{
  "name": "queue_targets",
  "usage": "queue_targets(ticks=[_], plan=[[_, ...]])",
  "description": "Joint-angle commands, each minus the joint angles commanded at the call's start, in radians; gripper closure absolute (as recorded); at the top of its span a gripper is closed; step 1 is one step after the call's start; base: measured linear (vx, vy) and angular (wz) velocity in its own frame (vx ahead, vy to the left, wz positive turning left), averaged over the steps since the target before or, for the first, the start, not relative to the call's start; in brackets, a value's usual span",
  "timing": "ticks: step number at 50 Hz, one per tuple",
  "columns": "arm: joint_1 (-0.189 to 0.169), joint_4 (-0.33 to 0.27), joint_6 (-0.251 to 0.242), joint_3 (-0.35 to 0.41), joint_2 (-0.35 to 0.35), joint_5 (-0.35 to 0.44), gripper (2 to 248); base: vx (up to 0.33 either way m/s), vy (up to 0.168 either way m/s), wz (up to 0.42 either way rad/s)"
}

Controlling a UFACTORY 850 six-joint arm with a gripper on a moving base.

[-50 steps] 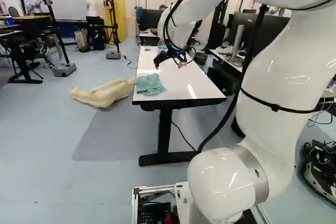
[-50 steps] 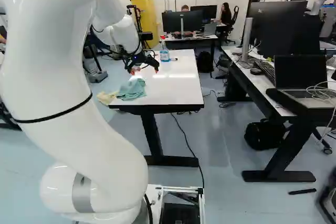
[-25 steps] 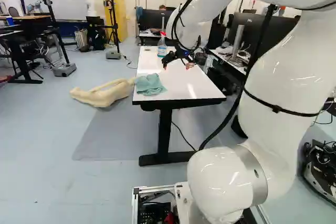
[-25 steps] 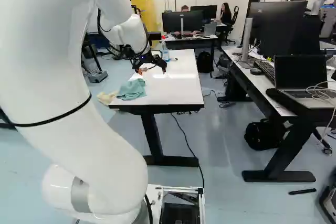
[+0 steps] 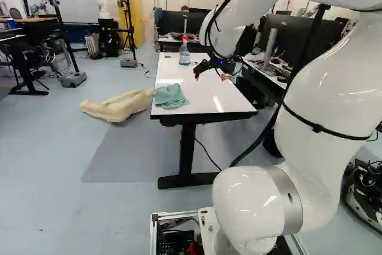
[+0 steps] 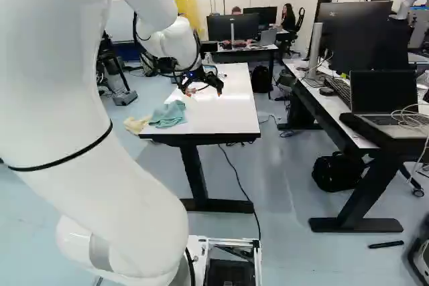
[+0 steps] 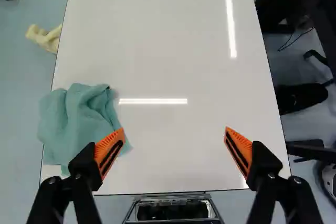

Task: Clean the table with the green towel

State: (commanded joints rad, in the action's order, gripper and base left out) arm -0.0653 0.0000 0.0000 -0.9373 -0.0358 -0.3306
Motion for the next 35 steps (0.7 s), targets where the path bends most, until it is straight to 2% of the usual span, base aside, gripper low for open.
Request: queue_targets(ticks=[6, 35], plan=[[-0.02, 0.0, 0.0, 0.012, 0.011, 0.0, 3, 0.0, 0.0, 0.0], [-0.017, 0.0, 0.0, 0.042, 0.022, 0.043, 3, 0.0, 0.0, 0.0]])
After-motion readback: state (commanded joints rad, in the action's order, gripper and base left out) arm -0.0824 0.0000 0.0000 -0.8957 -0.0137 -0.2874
